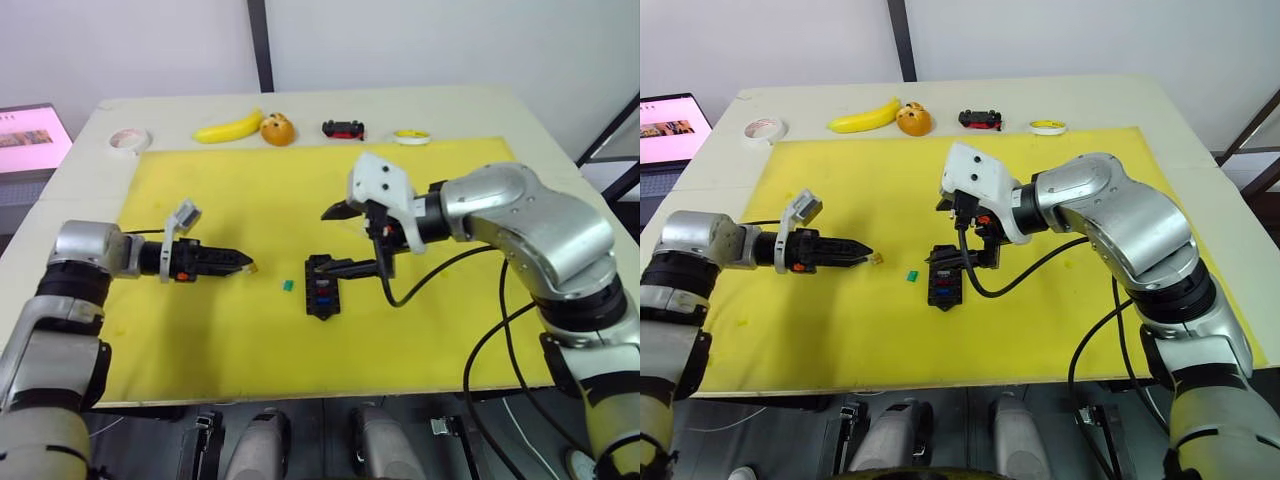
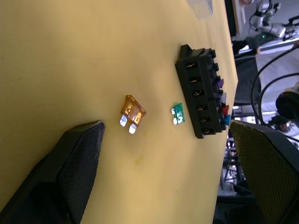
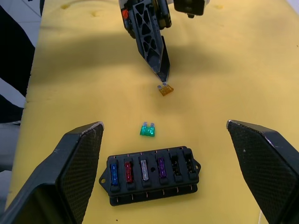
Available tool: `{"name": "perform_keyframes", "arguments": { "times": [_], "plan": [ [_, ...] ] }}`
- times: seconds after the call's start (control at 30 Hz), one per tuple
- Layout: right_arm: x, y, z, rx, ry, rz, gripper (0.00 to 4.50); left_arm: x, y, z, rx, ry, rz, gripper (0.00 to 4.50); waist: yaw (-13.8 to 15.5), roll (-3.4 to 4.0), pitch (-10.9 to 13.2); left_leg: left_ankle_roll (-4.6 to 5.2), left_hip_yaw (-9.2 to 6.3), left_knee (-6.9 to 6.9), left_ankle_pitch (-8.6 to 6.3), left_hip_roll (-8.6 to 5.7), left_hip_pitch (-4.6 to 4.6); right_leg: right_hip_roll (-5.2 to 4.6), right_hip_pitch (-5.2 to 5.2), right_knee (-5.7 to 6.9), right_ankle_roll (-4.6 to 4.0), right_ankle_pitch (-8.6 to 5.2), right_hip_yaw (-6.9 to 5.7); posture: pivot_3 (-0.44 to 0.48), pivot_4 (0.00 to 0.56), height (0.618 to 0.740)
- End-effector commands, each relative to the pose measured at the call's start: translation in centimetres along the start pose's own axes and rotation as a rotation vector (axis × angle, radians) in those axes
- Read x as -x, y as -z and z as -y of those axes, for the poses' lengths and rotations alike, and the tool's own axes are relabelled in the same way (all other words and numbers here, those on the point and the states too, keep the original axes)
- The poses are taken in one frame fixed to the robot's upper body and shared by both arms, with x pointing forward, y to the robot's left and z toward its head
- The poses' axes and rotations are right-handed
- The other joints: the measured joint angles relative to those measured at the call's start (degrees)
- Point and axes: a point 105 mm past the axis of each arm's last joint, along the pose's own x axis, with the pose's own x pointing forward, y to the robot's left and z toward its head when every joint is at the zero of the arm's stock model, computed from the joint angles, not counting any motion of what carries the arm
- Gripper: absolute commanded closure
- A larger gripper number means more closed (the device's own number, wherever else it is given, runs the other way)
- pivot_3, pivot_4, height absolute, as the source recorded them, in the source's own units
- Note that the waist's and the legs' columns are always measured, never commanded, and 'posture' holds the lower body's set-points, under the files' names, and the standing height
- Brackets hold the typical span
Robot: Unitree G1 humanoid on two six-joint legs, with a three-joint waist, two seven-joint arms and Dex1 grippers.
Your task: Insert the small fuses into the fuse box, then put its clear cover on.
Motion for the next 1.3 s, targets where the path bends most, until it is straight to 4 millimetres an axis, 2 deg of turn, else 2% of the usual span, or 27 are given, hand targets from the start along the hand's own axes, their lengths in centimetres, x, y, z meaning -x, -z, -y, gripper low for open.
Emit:
{"name": "perform_keyframes", "arguments": {
  "times": [0.03,0.47,1.07,1.17,1.27,1.3],
  "plan": [
    [0.7,-1.4,0.1,0.057,0.023,0.025,0.04,-0.7,0.5,-0.3,0.017,0.006,-0.023,0.0,0.09,0.0,0.0,0.0,0.0,0.0,0.0,-0.02,0.0,-0.02,0.0,0.01,0.0,0.0,0.0,0.0,0.15,0.74],
    [0.6,-1.4,0.3,0.063,0.038,0.019,0.04,-3.5,1.1,0.1,0.036,0.077,-0.049,0.0,1.7,-0.03,-0.04,0.02,0.02,0.05,-0.01,-0.15,0.0,-0.25,0.06,0.01,0.01,0.0,-0.03,0.0,0.15,0.74],
    [0.6,-1.3,0.1,0.06,0.038,0.018,0.04,-4.9,0.9,1.0,0.045,0.134,-0.04,0.0,1.96,-0.04,-0.05,0.04,-0.02,0.1,-0.01,-0.23,0.0,-0.31,0.14,0.01,0.01,0.0,-0.06,0.0,0.15,0.74],
    [0.6,-1.3,0.1,0.06,0.038,0.018,0.0,-4.9,1.1,0.8,0.044,0.127,-0.045,0.82,1.92,-0.04,-0.05,0.04,-0.02,0.1,-0.01,-0.24,0.0,-0.31,0.14,0.0,0.01,0.0,-0.06,0.0,0.15,0.74],
    [0.5,-1.3,0.1,0.062,0.037,0.017,0.0,-4.9,1.6,0.3,0.037,0.1,-0.062,2.31,1.6,-0.04,-0.05,0.06,-0.02,0.09,-0.02,-0.23,0.0,-0.31,0.13,-0.01,0.01,0.0,-0.06,0.0,0.15,0.74],
    [0.5,-1.3,0.1,0.063,0.037,0.018,0.0,-4.9,1.8,0.0,0.035,0.089,-0.065,2.31,1.47,-0.05,-0.05,0.06,-0.01,0.09,-0.02,-0.23,0.0,-0.3,0.12,-0.01,0.01,0.0,-0.06,0.0,0.15,0.74]
  ]
}}
